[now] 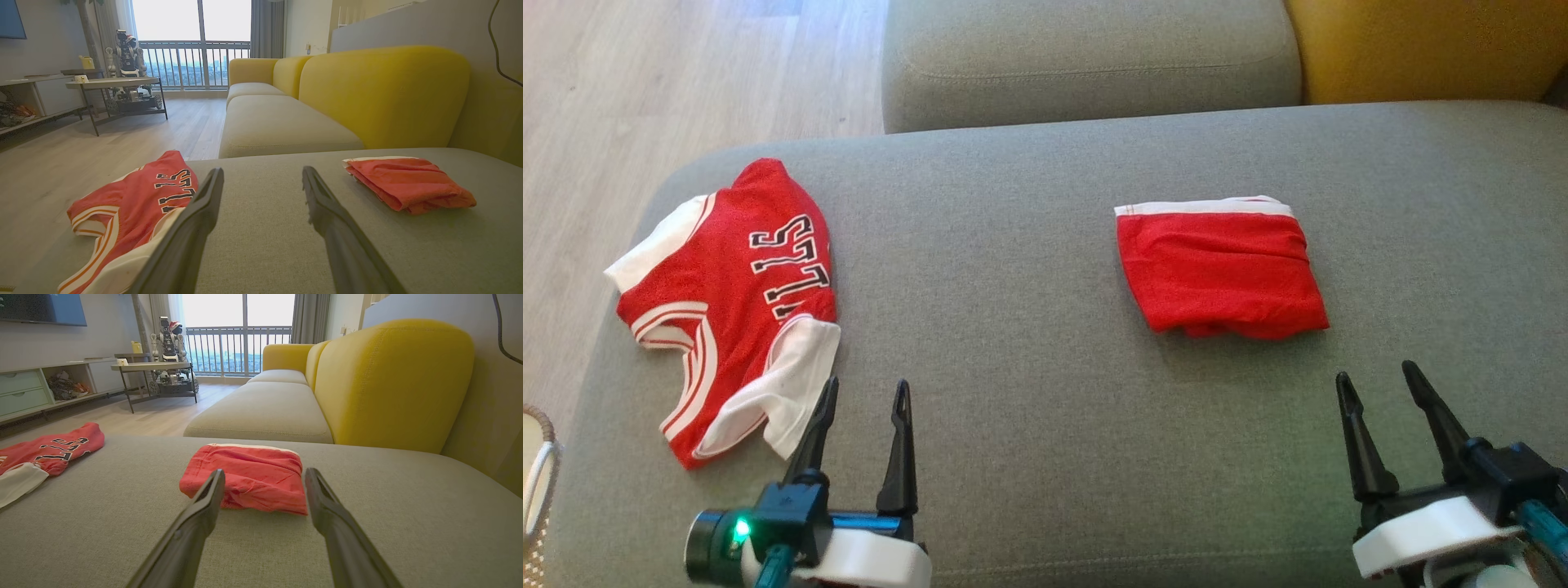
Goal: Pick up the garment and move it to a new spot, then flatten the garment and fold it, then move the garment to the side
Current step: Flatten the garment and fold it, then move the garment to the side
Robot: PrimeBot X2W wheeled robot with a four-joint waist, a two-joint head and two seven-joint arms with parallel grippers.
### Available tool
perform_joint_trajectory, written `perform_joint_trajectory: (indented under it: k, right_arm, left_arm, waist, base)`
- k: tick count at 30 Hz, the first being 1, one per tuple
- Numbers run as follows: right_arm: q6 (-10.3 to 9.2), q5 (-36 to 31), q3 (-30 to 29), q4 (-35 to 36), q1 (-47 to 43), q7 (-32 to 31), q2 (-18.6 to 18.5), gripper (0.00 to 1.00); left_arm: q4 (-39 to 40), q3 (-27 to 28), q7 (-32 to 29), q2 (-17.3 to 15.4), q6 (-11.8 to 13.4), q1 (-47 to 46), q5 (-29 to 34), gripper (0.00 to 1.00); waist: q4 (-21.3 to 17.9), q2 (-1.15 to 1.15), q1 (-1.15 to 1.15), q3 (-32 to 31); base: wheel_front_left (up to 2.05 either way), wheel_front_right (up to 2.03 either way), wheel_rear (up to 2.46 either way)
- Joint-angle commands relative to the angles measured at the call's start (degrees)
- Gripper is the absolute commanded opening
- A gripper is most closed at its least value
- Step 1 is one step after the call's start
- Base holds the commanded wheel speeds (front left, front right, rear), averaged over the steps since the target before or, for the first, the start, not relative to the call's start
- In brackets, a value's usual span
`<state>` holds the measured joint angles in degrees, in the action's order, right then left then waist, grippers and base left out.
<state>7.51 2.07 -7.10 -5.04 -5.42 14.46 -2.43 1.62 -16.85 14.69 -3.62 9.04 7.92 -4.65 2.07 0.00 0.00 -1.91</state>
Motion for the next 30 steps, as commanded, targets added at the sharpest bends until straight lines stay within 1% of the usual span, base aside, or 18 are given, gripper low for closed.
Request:
perform_joint_trajectory:
  k: [1,9,14,16,18,22,27,30]
  right_arm:
    - [-0.02,0.05,1.45,1.8,1.01,0.53,-0.45,1.0]
    - [-0.02,1.3,1.55,-0.16,2.27,0.53,-0.45,1.0]
    - [-0.02,3.45,1.1,-5.16,6.45,0.46,-0.45,1.0]
    - [-0.02,5.06,0.6,-7.47,9.52,-0.76,-1.12,1.0]
    - [-0.02,8.16,-0.79,-9.96,13.18,-2.89,-2.13,1.0]
    - [-0.02,14.14,-3.93,-14.99,19.97,-9.26,-5.42,1.0]
    - [-0.02,17.89,-6.91,-19.88,26.77,-15.35,-9.31,1.0]
    - [-0.02,19.69,-6.89,-22.63,30.12,-19.02,-11.09,1.0]
  left_arm:
    - [1.67,2.19,0.3,0.45,-0.09,-1.98,-0.08,1.0]
    - [1.35,1.76,0.3,0.58,-0.58,-2.65,-0.14,1.0]
    - [1.43,1.02,0.3,0.65,-0.86,-3.26,-0.24,1.0]
    - [1.62,0.7,0.3,0.67,-1.0,-3.84,-0.27,1.0]
    - [1.77,0.34,0.3,0.69,-1.23,-4.61,-0.28,1.0]
    - [1.89,-0.8,0.31,0.71,-1.88,-6.45,-0.21,1.0]
    - [2.22,-2.12,0.31,0.73,-1.92,-8.55,-0.63,1.0]
    - [2.65,-2.82,0.31,0.73,-1.8,-9.84,-0.94,1.0]
  waist:
    - [0.13,0.0,0.0,0.15]
    - [1.47,0.0,0.0,1.09]
    - [2.95,0.0,0.0,2.77]
    - [3.6,0.0,0.0,4.07]
    - [4.28,0.0,0.0,5.52]
    - [5.96,0.0,0.0,8.45]
    - [7.8,0.0,0.0,11.95]
    - [8.63,0.0,0.0,14.24]
  base:
    - [0.0,0.0,0.0]
    - [0.0,0.0,0.0]
    - [0.0,0.0,0.0]
    - [0.0,0.0,0.0]
    - [0.0,0.0,0.0]
    - [0.0,0.0,0.0]
    - [0.0,0.0,0.0]
    - [0.0,0.0,0.0]
